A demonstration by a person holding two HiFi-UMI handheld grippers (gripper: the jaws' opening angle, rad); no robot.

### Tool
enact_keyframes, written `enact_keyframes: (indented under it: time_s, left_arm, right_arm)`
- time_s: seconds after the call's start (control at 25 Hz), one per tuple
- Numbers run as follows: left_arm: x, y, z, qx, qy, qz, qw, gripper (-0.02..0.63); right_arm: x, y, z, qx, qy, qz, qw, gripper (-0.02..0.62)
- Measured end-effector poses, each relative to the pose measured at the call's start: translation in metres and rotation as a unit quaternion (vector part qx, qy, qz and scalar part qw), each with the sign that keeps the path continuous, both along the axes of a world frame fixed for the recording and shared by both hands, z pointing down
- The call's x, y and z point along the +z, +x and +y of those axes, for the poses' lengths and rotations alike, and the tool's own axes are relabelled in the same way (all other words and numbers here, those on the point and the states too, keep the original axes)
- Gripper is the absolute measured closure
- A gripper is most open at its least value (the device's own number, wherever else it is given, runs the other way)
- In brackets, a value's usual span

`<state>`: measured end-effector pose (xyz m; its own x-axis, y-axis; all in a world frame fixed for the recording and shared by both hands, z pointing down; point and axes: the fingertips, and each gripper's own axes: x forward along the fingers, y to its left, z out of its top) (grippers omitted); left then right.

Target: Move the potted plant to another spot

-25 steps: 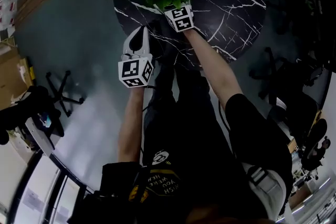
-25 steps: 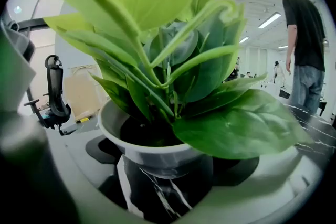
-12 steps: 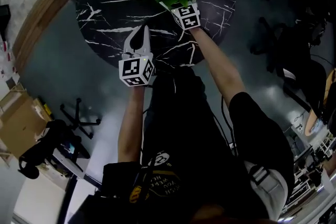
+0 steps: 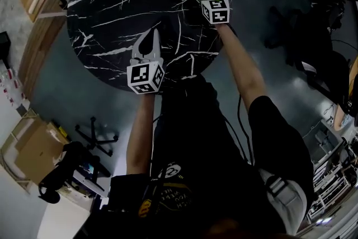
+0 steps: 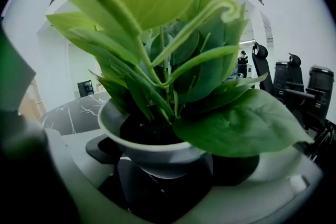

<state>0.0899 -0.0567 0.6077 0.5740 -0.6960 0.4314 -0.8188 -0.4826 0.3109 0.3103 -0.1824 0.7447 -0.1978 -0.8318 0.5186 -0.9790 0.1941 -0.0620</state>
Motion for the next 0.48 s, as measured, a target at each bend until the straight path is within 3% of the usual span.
enact_keyframes:
  time_s: [0.16, 0.48]
  left_arm:
    - [0.0, 0.009, 0.003, 0.009, -0.007, -0.009, 0.9999, 0.601]
    - [0.0, 0.008, 0.008, 0.017, -0.027, -0.023, 0.9992, 0.601]
  right_arm:
    - [-0.001, 0.023, 0.001, 0.011, 0.002, 0.0, 1.0, 0.103]
    - [0.008, 0.02, 0.025, -0.02, -0.023, 0.006, 1.0, 0.113]
